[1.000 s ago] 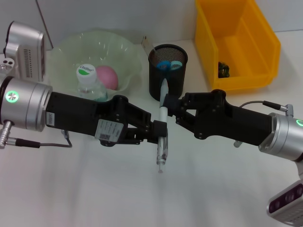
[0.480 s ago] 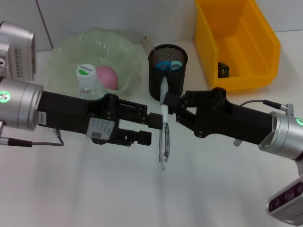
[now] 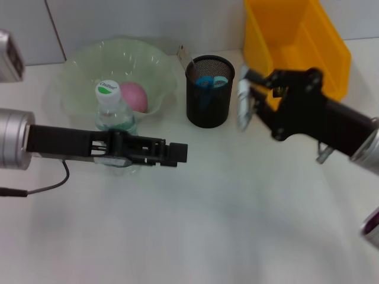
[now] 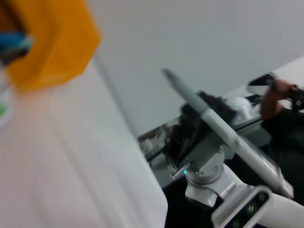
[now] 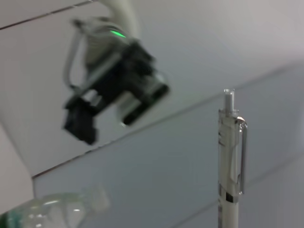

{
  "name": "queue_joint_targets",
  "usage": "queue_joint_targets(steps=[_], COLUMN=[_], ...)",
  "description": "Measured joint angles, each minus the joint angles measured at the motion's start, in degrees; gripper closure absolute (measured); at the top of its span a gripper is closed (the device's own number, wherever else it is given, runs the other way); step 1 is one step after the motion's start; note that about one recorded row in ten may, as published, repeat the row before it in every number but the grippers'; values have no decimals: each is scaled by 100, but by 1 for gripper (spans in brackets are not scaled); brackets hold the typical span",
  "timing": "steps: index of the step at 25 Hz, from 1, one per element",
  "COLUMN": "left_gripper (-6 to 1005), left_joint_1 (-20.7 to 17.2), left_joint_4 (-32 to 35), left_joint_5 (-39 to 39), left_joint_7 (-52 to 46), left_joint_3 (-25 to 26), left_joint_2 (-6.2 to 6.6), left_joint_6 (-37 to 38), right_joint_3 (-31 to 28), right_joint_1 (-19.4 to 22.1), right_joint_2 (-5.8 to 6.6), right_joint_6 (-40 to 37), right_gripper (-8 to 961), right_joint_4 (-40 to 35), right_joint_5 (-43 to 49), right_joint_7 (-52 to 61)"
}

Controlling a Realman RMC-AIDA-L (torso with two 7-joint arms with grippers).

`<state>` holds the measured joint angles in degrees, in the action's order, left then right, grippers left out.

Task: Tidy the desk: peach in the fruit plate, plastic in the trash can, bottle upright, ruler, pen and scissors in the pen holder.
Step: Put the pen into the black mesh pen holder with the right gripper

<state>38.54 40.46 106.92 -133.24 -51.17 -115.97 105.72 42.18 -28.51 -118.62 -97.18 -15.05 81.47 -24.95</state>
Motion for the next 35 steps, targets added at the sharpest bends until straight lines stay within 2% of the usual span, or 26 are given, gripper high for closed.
queue_joint_targets(steps=[3,5,6,8,10,11,13,16,21,22,24,30,33,35], left_gripper=[409,406,404,402,399,397,394,390,383,381,378,369,365,324], left_joint_1=[-77,-378,-465,-465,-735,-735,-819,-962,-1147,-1147,-1245,-1571,-1641,-1670], left_joint_4=[7,36,43,43,-90,-90,-301,-620,-869,-869,-1095,-1136,-1122,-1126], left_joint_5=[-63,-308,-373,-373,-563,-563,-763,-1239,-1834,-1834,-2434,-3261,-3412,-3465], left_joint_7=[367,1598,1952,1952,3408,3408,4173,5412,6787,6787,7548,8078,8104,8088], left_joint_3=[47,101,98,98,26,26,-76,-387,-1008,-1008,-1640,-2391,-2508,-2574], left_joint_2=[-24,-147,-183,-183,-293,-293,-310,-311,-313,-313,-319,-321,-320,-316], left_joint_6=[13,39,38,38,-46,-46,-89,-287,-884,-884,-1558,-2258,-2274,-2269], right_joint_3=[-278,-588,-588,-686,-717,-717,-715,-715,-579,-554,-498,-184,-168,-53], right_joint_1=[88,93,93,3,-209,-209,-370,-573,-837,-872,-923,-1015,-1040,-1065], right_joint_2=[-4,-15,-15,-3,-16,-16,-31,-39,-39,-38,-38,-36,-36,-34], right_joint_6=[-20,77,77,287,783,783,1072,1351,1845,1940,2153,2697,2769,2871], right_gripper=[818,818,818,818,818,817,817,817,817,817,817,818,816,812], right_joint_4=[-317,-619,-619,-670,-685,-685,-680,-651,-690,-694,-697,-701,-701,-734], right_joint_5=[0,0,0,-2,-19,-19,-24,-26,-15,-12,-7,5,28,55], right_joint_7=[1060,2491,2491,3254,4129,4129,4605,5232,6160,6259,6453,7043,7195,7408])
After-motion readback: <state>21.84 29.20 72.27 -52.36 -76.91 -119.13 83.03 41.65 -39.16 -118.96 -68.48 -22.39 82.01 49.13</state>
